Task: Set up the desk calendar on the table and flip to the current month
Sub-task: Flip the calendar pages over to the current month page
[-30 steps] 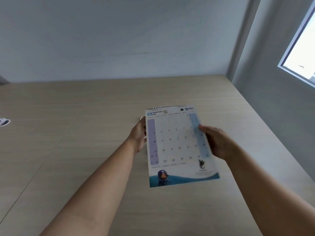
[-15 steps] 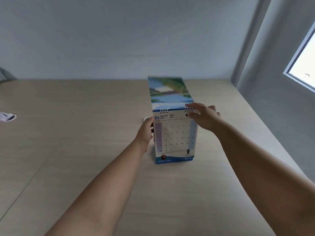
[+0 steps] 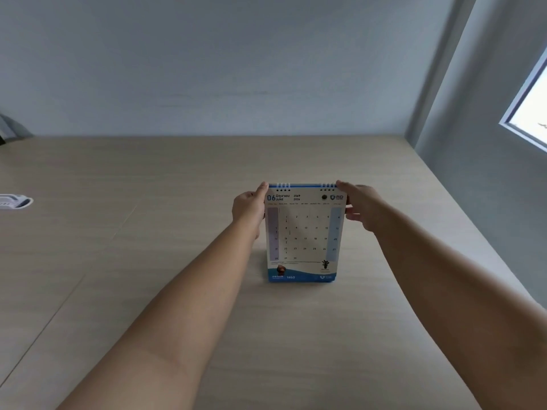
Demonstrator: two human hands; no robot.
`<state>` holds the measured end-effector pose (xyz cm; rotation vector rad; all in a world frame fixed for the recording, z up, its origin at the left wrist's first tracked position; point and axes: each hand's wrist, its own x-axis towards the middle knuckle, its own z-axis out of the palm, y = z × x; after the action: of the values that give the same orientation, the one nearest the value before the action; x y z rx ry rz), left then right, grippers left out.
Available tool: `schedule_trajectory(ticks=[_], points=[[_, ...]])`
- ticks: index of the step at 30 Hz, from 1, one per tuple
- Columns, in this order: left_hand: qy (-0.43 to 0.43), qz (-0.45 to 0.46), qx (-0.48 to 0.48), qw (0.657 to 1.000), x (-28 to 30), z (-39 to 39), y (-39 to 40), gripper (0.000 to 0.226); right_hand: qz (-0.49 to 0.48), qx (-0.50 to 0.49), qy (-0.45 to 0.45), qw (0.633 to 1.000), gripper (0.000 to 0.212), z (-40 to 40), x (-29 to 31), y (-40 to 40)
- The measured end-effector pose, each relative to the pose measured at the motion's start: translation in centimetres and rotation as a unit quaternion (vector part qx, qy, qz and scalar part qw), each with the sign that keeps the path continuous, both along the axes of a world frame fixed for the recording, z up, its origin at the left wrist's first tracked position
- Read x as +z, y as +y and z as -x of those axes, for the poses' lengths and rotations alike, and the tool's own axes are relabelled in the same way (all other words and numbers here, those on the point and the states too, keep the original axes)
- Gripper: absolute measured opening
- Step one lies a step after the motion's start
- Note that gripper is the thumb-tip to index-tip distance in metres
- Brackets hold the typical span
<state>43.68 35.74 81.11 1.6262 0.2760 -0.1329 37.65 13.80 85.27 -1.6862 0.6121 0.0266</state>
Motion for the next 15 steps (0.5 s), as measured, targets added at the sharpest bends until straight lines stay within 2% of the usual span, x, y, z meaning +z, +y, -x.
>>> schedule_trajectory(ticks=[6, 10, 15], points=[[0.026, -0.042, -0.017, 0.999, 2.3, -3.9, -0.7, 0.056, 0.002, -0.024, 0.01, 1.0, 0.024, -3.0, 1.2, 0.9], [0.01, -0.071, -0.004, 0.997, 3.8, -5.8, -1.2, 0.044, -0.01, -0.048, -0.025, 0.998, 0.019, -4.9, 2.0, 1.2], [-0.002, -0.093, -0.006, 0.996, 4.9, -8.0, -1.1, 0.042, 0.001, -0.055, -0.033, 0.998, 0.023, -7.1, 2.7, 1.0]])
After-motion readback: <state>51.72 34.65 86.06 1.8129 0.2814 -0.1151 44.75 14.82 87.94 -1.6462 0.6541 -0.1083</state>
